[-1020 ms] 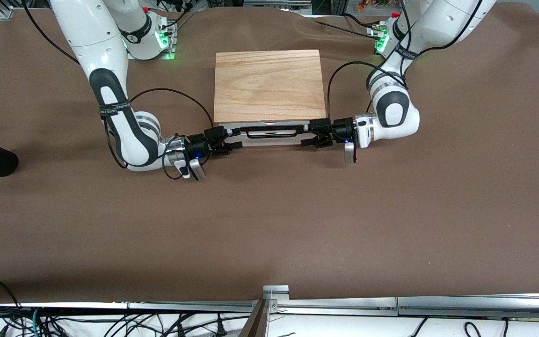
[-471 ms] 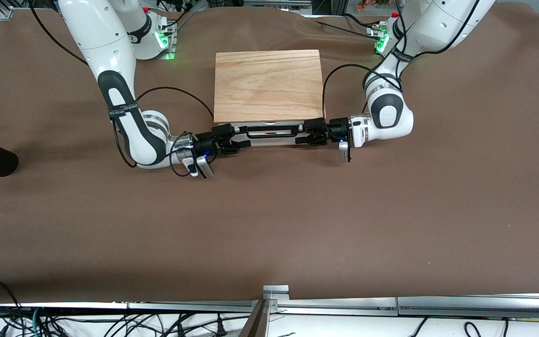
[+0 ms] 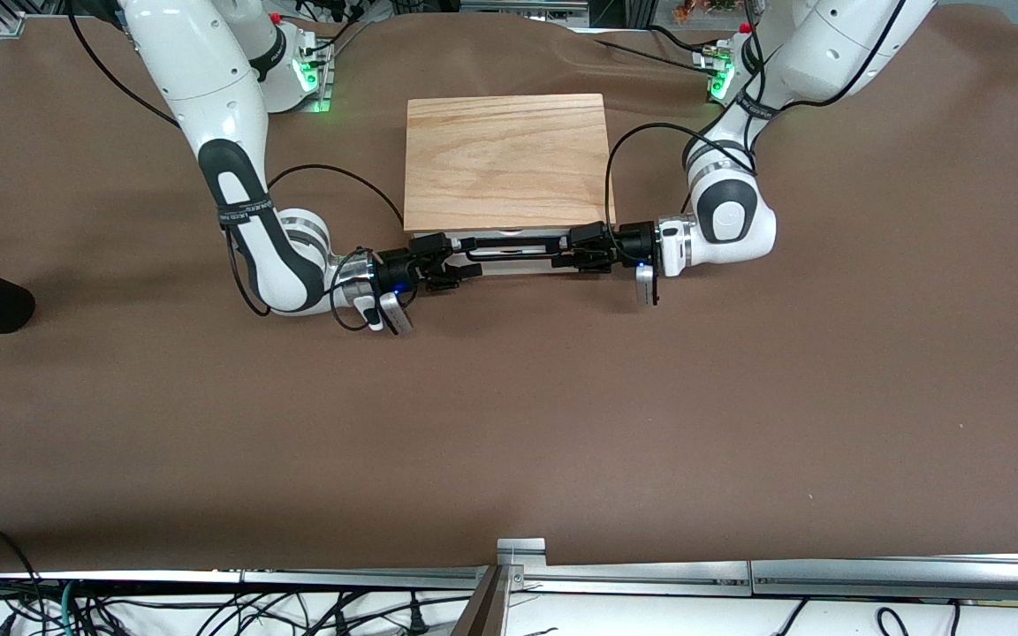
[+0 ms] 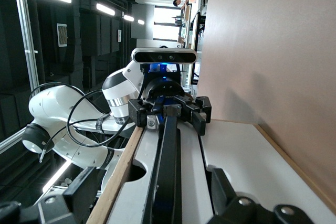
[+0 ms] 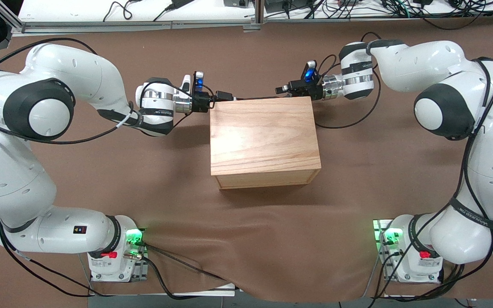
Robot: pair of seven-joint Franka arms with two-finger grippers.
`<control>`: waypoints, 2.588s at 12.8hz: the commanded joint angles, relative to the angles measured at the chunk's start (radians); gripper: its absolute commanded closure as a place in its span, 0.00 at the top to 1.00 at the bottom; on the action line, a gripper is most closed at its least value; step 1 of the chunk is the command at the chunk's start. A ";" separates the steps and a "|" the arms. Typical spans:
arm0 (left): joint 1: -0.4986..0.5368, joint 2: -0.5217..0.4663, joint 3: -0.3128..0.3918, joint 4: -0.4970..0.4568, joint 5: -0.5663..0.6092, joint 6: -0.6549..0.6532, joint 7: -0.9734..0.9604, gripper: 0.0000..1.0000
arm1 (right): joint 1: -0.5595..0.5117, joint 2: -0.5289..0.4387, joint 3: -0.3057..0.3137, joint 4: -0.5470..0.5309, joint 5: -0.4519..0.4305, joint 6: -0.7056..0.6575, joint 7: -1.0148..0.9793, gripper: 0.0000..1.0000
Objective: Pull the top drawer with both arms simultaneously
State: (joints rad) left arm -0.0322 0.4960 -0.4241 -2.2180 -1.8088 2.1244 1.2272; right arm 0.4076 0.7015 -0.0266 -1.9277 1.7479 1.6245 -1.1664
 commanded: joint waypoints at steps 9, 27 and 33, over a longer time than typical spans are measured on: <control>0.011 -0.016 -0.004 -0.023 -0.030 -0.097 0.038 0.10 | 0.014 0.016 0.000 -0.014 0.024 -0.018 -0.072 0.47; 0.012 -0.011 0.004 -0.016 -0.021 -0.097 0.028 0.00 | -0.001 0.016 -0.006 -0.005 0.024 -0.014 -0.061 0.12; 0.014 -0.001 0.011 0.009 -0.018 -0.093 -0.012 0.00 | -0.023 0.067 -0.009 0.058 0.027 -0.008 -0.052 0.12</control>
State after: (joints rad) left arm -0.0279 0.5113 -0.4206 -2.2099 -1.8109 2.0669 1.2258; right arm 0.4134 0.7201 -0.0278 -1.9257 1.7498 1.6111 -1.2058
